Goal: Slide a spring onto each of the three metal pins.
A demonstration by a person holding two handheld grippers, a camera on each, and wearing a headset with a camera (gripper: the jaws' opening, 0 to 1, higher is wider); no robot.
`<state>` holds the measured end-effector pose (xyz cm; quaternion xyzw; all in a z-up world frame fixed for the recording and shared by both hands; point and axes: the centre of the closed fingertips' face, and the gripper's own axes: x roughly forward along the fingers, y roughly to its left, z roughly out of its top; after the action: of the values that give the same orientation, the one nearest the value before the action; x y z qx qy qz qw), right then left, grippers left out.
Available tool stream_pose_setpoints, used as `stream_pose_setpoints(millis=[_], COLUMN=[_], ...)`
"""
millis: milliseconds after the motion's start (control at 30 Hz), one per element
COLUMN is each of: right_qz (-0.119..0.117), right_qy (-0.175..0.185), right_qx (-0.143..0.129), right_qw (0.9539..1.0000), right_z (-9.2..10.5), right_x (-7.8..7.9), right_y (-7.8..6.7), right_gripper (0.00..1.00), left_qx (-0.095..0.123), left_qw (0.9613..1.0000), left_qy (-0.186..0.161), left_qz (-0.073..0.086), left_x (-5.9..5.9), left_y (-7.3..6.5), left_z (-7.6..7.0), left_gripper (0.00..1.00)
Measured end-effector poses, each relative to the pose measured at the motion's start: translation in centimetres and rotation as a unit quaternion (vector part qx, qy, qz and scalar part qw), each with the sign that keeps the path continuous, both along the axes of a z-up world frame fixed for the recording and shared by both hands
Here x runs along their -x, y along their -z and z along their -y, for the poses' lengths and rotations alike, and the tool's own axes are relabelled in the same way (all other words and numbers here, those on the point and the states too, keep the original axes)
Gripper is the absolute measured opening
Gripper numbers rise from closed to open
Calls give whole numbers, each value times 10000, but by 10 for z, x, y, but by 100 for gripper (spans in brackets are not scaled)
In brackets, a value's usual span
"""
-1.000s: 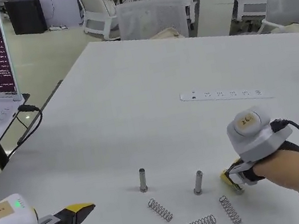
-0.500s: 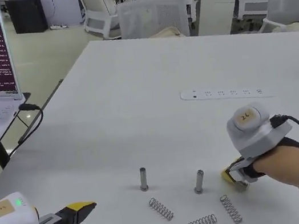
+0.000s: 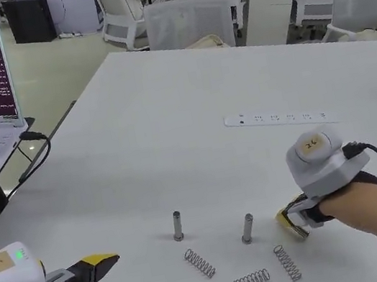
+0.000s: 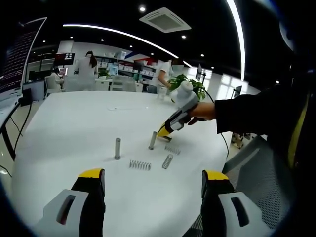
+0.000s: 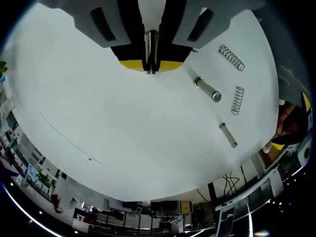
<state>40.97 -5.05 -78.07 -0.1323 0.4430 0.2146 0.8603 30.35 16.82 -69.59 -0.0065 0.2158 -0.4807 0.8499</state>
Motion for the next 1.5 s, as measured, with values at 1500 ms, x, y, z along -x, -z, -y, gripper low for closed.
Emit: stream_pose_setpoints(millis=[1500], right_qz=[560], right_qy=[257], right_qx=[-422], right_qw=[9972], right_z=[7], right_x=[15], right_y=[-25], right_gripper=[6], left_qx=[-27], left_qw=[9999], left_qy=[98], left_qz=[93], left_x=[2], left_y=[-6], left_z=[3], left_gripper=[77])
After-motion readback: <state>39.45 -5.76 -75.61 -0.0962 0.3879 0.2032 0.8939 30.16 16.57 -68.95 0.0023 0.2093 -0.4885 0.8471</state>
